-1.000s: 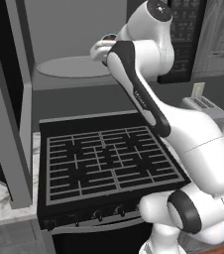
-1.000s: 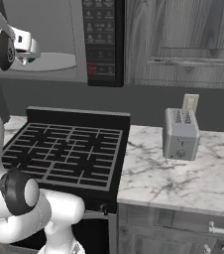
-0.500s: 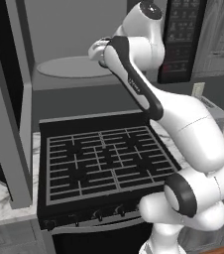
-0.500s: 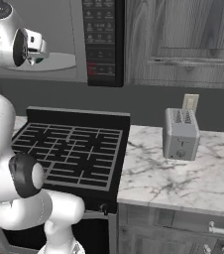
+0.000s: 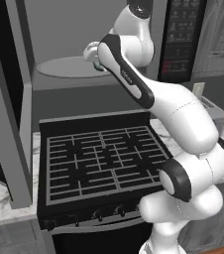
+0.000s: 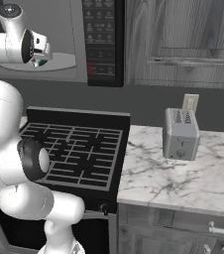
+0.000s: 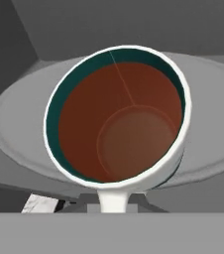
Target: Place the microwavable item in the microwave. Then, close the microwave door and press the start button.
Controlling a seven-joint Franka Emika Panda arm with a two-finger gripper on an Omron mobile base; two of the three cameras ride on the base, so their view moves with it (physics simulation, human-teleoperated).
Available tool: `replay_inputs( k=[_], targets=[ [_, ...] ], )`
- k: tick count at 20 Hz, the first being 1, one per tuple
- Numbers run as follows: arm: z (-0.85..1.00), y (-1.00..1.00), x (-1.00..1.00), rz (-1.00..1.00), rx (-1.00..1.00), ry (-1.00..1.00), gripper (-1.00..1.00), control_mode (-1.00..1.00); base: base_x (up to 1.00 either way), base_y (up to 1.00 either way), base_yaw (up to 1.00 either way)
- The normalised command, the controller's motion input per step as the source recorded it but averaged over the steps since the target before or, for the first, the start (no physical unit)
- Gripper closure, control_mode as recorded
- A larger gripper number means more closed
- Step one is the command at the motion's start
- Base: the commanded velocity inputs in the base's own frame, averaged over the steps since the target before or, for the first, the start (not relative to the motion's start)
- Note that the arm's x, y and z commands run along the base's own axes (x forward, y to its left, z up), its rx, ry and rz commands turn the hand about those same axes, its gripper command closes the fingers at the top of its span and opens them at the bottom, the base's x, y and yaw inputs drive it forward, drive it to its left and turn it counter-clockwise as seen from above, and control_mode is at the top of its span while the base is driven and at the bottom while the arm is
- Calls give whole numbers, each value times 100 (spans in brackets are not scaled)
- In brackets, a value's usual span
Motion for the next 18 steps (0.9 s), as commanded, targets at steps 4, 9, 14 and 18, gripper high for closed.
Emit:
replay_inputs(
  k=[4, 9, 14, 18],
  targets=[
    [-11, 18, 36, 0, 0, 8, 100, -100, 0, 0, 0],
    [-7, 17, 33, 0, 0, 3, 100, -100, 0, 0, 0],
    [-4, 10, 29, 0, 0, 0, -100, -100, 0, 0, 0],
    [0, 3, 19, 1, 0, 0, -100, -100, 0, 0, 0]
  ],
)
